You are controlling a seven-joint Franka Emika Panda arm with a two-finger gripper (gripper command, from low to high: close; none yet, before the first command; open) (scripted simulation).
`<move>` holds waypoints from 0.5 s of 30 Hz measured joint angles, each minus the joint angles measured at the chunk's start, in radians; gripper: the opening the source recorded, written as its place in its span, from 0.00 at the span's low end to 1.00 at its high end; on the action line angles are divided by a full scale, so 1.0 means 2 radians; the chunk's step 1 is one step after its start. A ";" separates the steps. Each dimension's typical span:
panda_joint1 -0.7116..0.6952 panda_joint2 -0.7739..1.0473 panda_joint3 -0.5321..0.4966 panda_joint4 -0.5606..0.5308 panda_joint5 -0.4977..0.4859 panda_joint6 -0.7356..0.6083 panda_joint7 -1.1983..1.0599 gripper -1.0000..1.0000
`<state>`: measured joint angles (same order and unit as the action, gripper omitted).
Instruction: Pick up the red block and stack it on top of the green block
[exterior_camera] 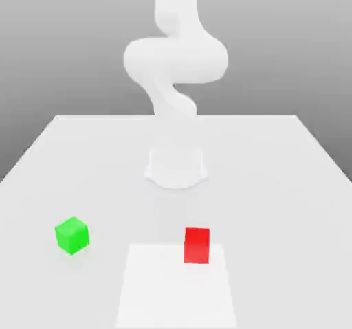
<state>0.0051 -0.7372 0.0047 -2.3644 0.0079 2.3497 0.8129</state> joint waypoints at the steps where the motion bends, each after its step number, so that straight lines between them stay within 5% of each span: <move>1: 0.001 0.016 0.002 -0.015 0.002 0.012 0.003 0.50; 15: 0.015 0.241 0.037 -0.235 0.018 0.185 0.057 0.50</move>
<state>0.0343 -0.2547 0.0790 -2.8350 0.0440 2.7201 0.9267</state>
